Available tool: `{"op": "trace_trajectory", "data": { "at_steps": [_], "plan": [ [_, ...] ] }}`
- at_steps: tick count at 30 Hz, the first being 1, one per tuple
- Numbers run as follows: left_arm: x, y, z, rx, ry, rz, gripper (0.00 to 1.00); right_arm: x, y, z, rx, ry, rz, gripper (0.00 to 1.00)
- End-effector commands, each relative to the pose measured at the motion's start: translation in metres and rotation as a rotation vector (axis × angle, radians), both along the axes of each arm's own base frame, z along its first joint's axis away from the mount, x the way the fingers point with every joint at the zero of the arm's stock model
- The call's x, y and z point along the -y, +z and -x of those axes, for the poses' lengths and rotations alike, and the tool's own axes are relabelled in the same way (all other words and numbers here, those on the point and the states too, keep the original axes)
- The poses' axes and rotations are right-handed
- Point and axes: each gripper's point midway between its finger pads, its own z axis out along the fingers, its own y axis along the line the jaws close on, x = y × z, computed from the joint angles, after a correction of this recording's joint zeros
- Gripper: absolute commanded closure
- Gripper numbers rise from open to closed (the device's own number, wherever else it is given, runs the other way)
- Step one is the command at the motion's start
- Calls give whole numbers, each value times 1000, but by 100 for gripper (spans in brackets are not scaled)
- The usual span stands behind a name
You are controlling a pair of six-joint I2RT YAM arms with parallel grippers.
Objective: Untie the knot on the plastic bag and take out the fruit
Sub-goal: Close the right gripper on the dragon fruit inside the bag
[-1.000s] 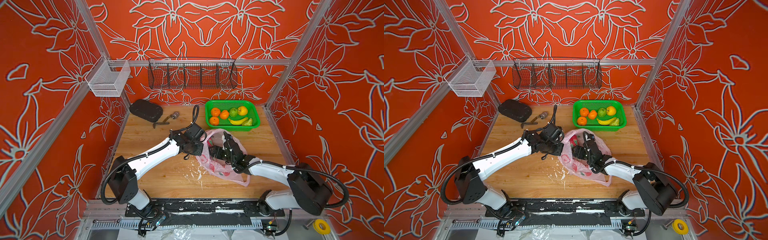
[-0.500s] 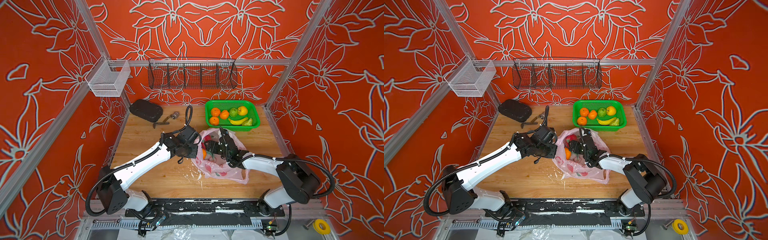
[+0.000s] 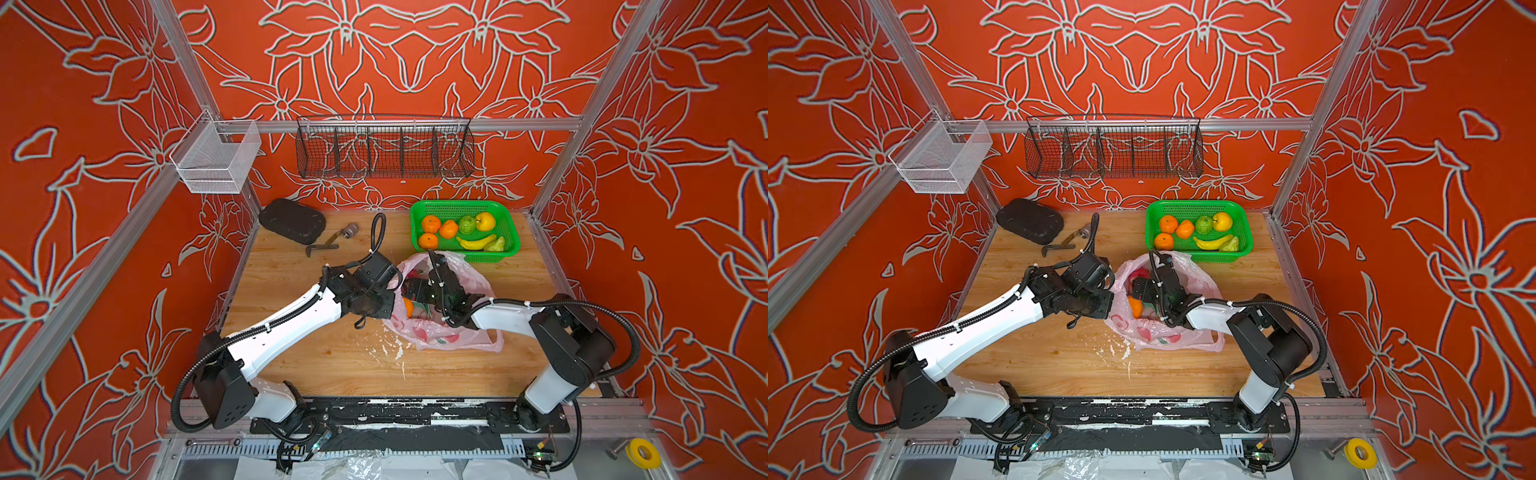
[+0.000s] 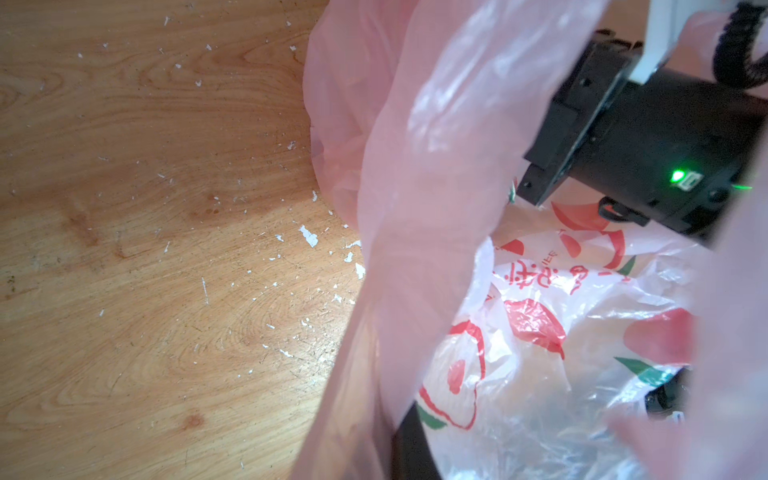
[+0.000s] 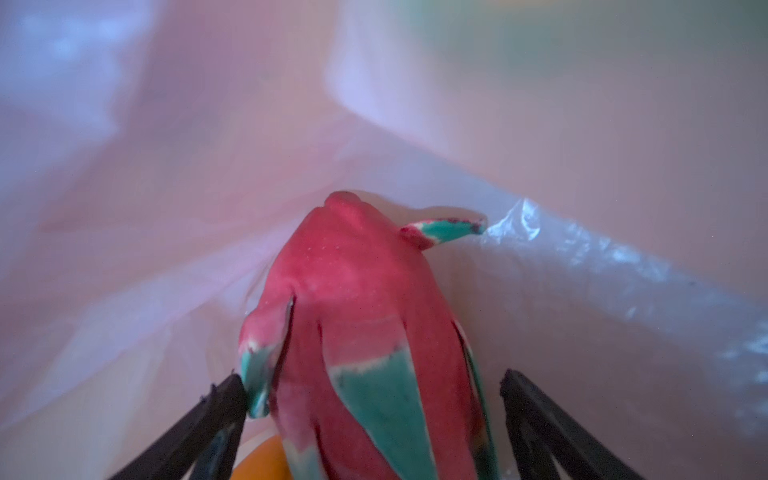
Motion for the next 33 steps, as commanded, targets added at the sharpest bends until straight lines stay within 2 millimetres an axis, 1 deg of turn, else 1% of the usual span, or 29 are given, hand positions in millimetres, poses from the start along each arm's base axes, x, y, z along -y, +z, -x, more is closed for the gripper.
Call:
{"op": "trace_trajectory", "data": {
  "at_steps": [1, 3, 6, 9, 11, 12, 15, 18, 20, 25, 27, 28, 31, 33],
  "plan": [
    [-7, -1, 9, -8, -5, -18, 100, -8, -4, -8, 56, 53, 71, 3],
    [-10, 0, 10, -3, -3, -22, 100, -21, -9, -5, 79, 137, 51, 3],
    [-12, 0, 12, 1, -5, -30, 100, -36, -16, 2, 95, 247, 44, 3],
    [-14, 0, 13, -1, 0, -30, 100, -41, -25, 3, 80, 286, 62, 3],
    [-15, -1, 14, -4, 3, -30, 100, -40, -32, 3, 53, 290, 93, 3],
    [-16, -2, 15, -5, 3, -30, 100, -39, -32, 2, 49, 286, 97, 3],
    [-17, -2, 15, -6, 10, -30, 100, -39, -29, -1, 56, 275, 95, 11],
    [-16, -3, 15, -8, 16, -26, 100, -31, -27, -5, 57, 224, 113, 23],
    [-17, -3, 15, -9, 16, -27, 100, -26, -23, -6, 61, 200, 125, 30],
    [-15, -1, 14, -4, 18, -18, 100, -20, -4, -2, 104, 192, 111, 38],
    [-14, 0, 13, -3, 18, -16, 100, -17, 1, 1, 111, 195, 114, 41],
    [-13, 0, 13, -3, 19, -16, 98, -16, 3, 3, 112, 197, 117, 43],
    [-12, 3, 10, 2, 19, -12, 86, -13, 9, 10, 110, 206, 110, 45],
    [-9, 7, 9, 8, 17, -2, 81, -10, 11, 15, 104, 206, 97, 47]
  ]
}}
